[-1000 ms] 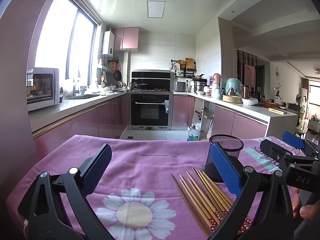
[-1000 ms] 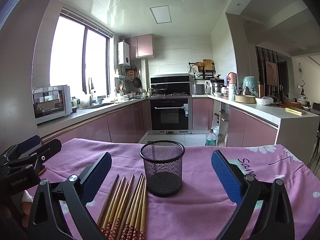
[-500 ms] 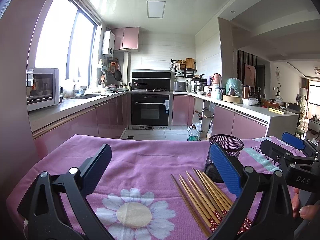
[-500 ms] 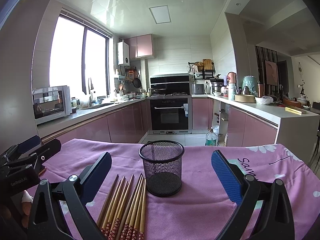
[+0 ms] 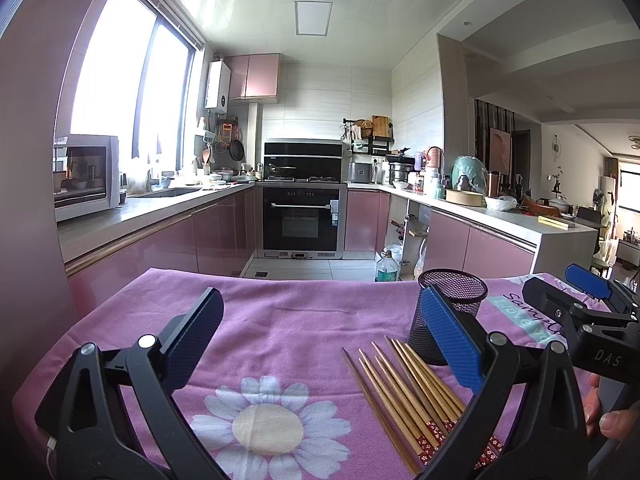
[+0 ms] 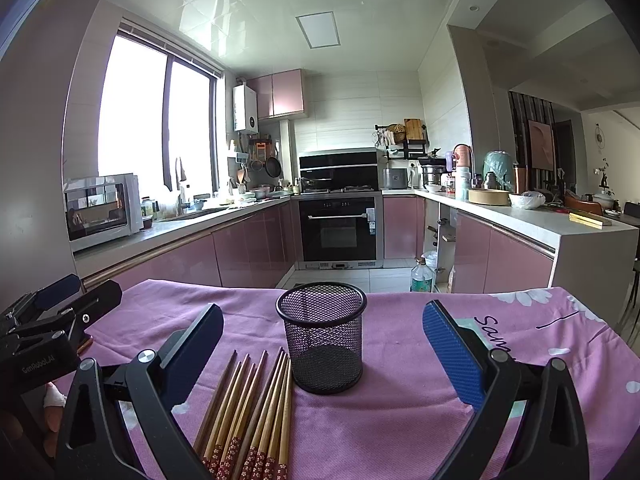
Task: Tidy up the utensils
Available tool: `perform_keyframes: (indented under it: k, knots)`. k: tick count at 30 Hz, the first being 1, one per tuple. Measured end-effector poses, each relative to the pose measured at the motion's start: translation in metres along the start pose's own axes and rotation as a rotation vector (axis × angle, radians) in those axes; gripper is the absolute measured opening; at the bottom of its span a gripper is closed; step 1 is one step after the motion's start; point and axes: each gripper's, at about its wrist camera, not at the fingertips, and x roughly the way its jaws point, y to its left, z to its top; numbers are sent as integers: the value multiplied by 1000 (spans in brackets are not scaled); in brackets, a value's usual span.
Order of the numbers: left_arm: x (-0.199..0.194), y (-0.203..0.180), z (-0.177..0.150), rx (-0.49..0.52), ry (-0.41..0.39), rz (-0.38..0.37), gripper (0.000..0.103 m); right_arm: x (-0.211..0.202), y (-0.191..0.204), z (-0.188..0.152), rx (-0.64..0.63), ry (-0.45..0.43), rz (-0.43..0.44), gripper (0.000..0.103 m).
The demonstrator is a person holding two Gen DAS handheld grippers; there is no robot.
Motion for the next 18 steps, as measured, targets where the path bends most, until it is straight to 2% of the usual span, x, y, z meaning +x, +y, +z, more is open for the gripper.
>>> perform_keyframes:
  k: [18]
  knots:
    - [-1, -1, 0, -1, 3, -1, 97, 0, 0, 0, 4, 1, -2, 97]
